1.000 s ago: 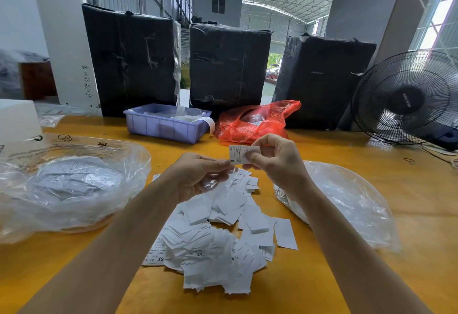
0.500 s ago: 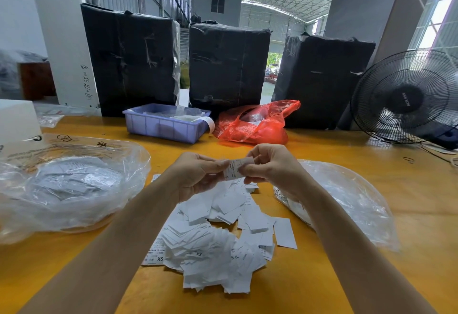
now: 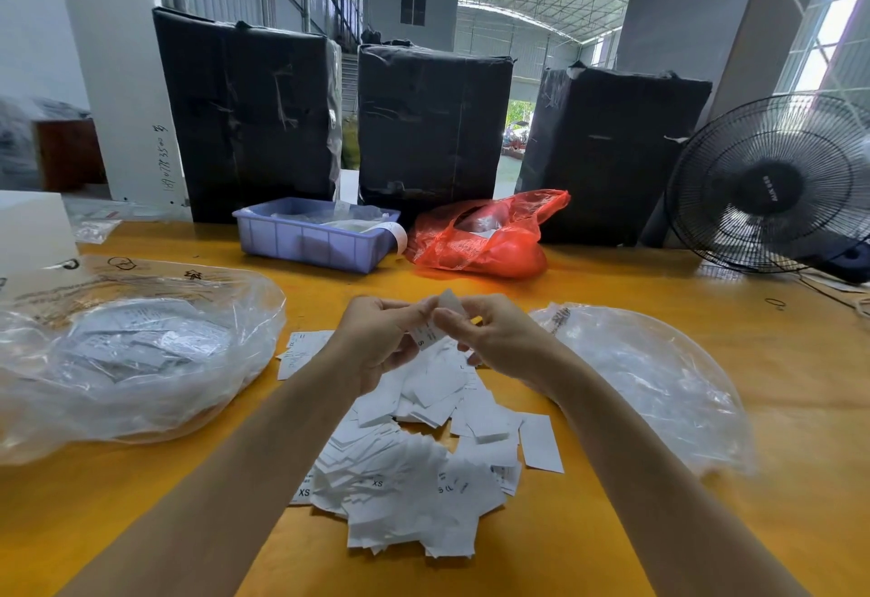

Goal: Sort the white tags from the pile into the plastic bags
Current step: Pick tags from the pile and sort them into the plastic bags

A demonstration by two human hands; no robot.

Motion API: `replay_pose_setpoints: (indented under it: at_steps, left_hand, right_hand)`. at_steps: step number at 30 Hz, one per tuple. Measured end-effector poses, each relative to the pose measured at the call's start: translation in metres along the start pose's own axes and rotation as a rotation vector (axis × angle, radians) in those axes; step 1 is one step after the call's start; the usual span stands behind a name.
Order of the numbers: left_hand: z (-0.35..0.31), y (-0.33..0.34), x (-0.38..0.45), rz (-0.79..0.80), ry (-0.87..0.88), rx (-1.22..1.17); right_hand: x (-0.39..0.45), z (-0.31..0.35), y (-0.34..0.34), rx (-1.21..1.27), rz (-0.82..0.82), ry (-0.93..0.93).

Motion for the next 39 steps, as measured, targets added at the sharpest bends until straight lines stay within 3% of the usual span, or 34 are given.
replay_pose_setpoints:
  at_steps: [5,13,22,31,35,39]
  left_hand:
    - [0.004,-0.002,0.002,-0.045,-0.03,-0.141]
    - [0.018,-0.004,0.004,-0.039,-0.131,-0.207]
    - [0.02,0.005,0.0,0.025,-0.159,-0.159]
    - [0.018,0.011,-0.003,0.12,-0.154,-0.069]
    - [0.019,0.013,0.0,0.192,-0.172,0.032]
    - [0.018,-0.004,0.007,0.142,-0.133,0.173]
  right_hand:
    - [-0.003,0.005,-0.028,0.136,-0.27,-0.091]
    - [-0.002,0.009,-0.01,0.049,-0.209,-0.129]
    - [-0.001,0.001,-0.008,0.288,-0.192,-0.095]
    - [0.001,-0.02,-0.005,0.506,-0.184,0.077]
    - [0.0,-0.021,-0.016,0.479,-0.271,0.075]
    - [-0.004,-0.026,-0.024,0.503,-0.361,0.112]
Point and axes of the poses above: each hand's wrist, its own x-axis towards the middle knuckle, its own y-axis out of the palm, z = x × y, the point moved 10 cm from there along x, towards the middle knuckle, and after that the axes turned 7 degrees about x, right-handed, at the moved point
